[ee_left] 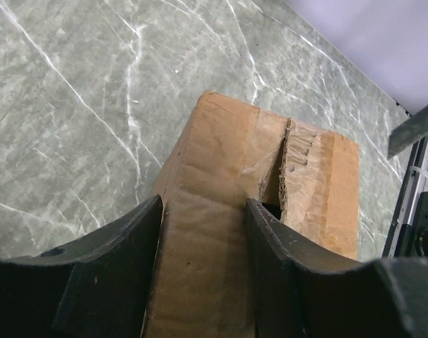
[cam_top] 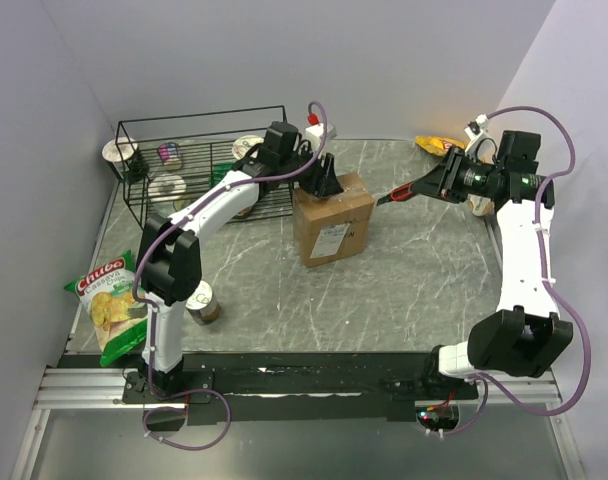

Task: Unpack the express box

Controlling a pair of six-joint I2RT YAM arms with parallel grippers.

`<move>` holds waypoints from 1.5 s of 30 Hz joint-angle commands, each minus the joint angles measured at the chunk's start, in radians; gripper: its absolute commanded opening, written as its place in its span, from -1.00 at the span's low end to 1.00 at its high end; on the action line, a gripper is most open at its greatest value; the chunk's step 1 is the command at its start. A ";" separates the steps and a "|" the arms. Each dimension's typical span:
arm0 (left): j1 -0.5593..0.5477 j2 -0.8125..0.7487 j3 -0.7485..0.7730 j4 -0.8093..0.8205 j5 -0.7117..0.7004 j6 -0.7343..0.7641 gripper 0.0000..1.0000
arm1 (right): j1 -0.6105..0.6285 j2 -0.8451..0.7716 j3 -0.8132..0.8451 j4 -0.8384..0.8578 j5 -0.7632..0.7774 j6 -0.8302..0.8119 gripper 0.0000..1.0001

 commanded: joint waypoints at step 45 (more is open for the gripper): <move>0.105 -0.314 -0.293 -0.247 0.277 0.525 0.17 | 0.411 0.170 -0.006 0.202 0.394 -0.471 -1.00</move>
